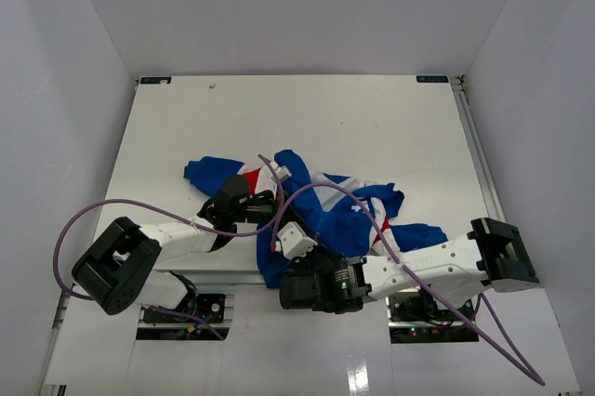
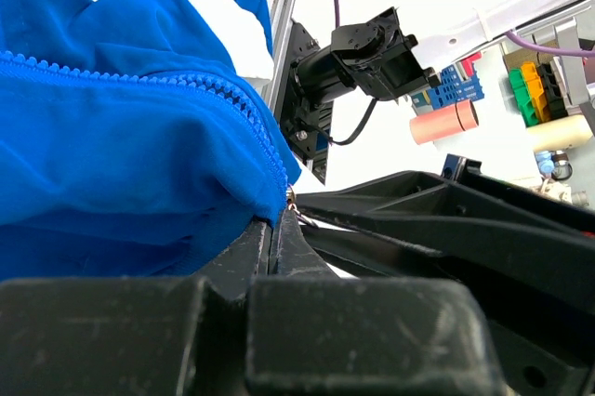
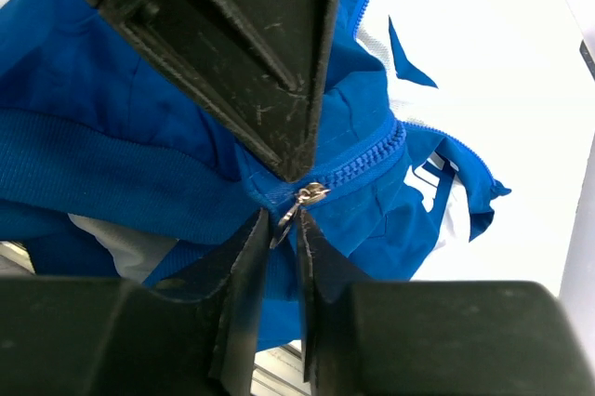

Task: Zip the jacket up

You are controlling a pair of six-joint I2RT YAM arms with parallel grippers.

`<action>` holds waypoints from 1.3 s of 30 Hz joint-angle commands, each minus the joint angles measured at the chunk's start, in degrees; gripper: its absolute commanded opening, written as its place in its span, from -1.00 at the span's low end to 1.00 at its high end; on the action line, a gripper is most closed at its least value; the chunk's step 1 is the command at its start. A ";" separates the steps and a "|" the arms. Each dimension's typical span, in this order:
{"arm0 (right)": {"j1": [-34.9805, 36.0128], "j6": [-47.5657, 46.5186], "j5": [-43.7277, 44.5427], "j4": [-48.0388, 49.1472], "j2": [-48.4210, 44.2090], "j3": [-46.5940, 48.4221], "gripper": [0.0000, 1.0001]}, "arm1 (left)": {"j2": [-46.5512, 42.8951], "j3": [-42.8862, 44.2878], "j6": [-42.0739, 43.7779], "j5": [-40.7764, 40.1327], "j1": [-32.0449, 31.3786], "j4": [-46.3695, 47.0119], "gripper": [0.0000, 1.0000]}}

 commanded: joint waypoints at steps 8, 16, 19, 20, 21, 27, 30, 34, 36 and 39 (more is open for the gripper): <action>-1.08 -3.62 -0.28 6.29 -4.70 -3.32 -0.55 | -0.92 -0.19 1.01 1.41 0.00 -0.51 -1.00; -1.53 -5.07 -0.98 8.58 -6.28 -4.46 -0.49 | -1.07 -0.10 1.45 1.22 0.09 -0.94 -1.00; -1.62 -6.05 -1.74 9.97 -7.65 -5.11 -0.49 | -1.10 -0.36 1.54 1.42 0.00 -0.65 -1.00; -1.62 -6.22 -1.86 10.26 -8.23 -5.34 -0.49 | -1.16 -0.36 1.54 1.48 0.00 -0.60 -1.00; -1.69 -6.22 -1.79 10.33 -8.83 -5.61 -0.49 | -1.16 -0.30 1.54 1.35 0.00 -0.66 -1.00; -2.52 -6.63 -2.37 10.77 -10.48 -6.71 -0.49 | -1.16 -0.36 1.57 1.39 0.00 -0.60 -1.00; -2.67 -6.84 -2.61 11.16 -10.83 -7.11 -0.46 | -1.11 -0.32 1.54 1.39 0.04 -0.60 -1.00; -3.24 -7.66 -3.14 11.96 -11.02 -7.43 -0.52 | -0.99 -0.29 1.61 1.46 0.00 -0.60 -1.00; -3.59 -8.16 -3.60 12.67 -10.95 -7.77 -0.60 | -0.99 -0.36 1.63 1.50 0.02 -0.51 -1.00; -3.83 -8.86 -4.17 13.58 -10.98 -8.14 -0.76 | -0.99 -0.36 1.60 1.60 0.06 -0.48 -1.00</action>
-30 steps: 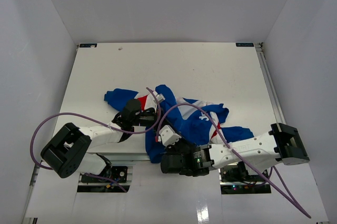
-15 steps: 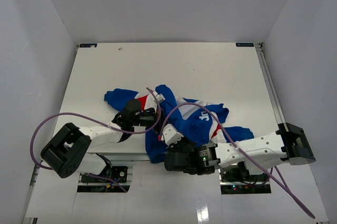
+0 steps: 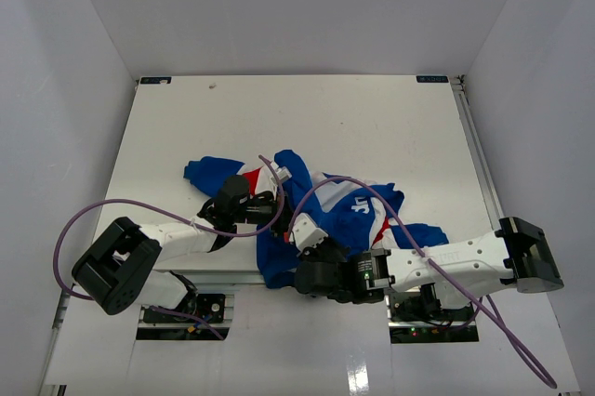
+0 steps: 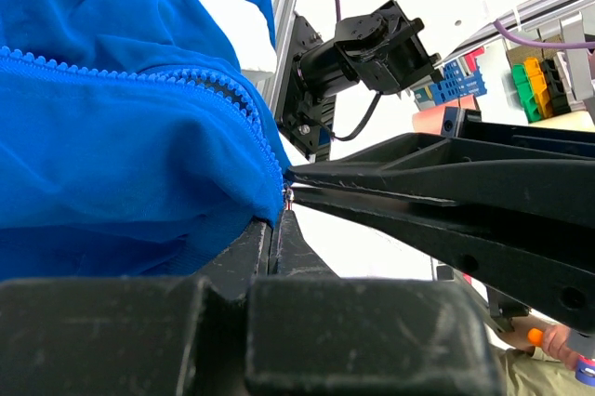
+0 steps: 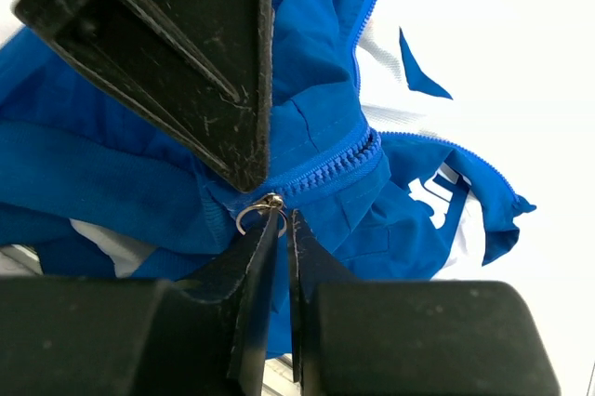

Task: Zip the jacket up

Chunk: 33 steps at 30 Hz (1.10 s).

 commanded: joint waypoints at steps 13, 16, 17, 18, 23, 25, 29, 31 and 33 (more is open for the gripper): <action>-1.24 -2.55 -3.28 7.53 -5.60 -3.43 -0.53 | -1.05 -0.26 0.80 1.49 0.05 0.48 -1.00; -1.93 -2.85 -4.48 8.41 -6.38 -4.14 -0.45 | -1.16 -0.26 0.87 1.56 0.04 0.54 -1.00; -2.20 -2.95 -4.84 8.74 -6.61 -4.39 -0.43 | -1.21 -0.26 0.87 1.56 0.06 0.56 -1.00; -2.38 -2.97 -5.20 9.13 -6.81 -4.73 -0.39 | -1.16 -0.26 0.87 1.49 0.07 0.53 -1.00; -2.54 -3.14 -6.06 10.73 -7.62 -5.76 -0.28 | -1.05 -0.26 0.78 1.38 0.07 0.39 -1.00; -2.45 -3.11 -6.60 11.07 -7.68 -5.64 -0.26 | -1.05 -0.21 0.78 1.38 0.02 0.39 -1.00; -2.45 -3.19 -7.30 11.91 -7.68 -5.46 -0.14 | -1.10 -0.17 0.78 1.38 0.02 0.39 -1.00; -2.54 -3.15 -7.61 12.17 -7.36 -5.42 -0.08 | -1.19 -0.30 0.87 1.38 0.03 0.39 -1.00; -2.45 -3.01 -7.12 12.25 -6.77 -5.34 -0.07 | -1.20 -0.34 0.87 1.44 -0.02 0.39 -1.00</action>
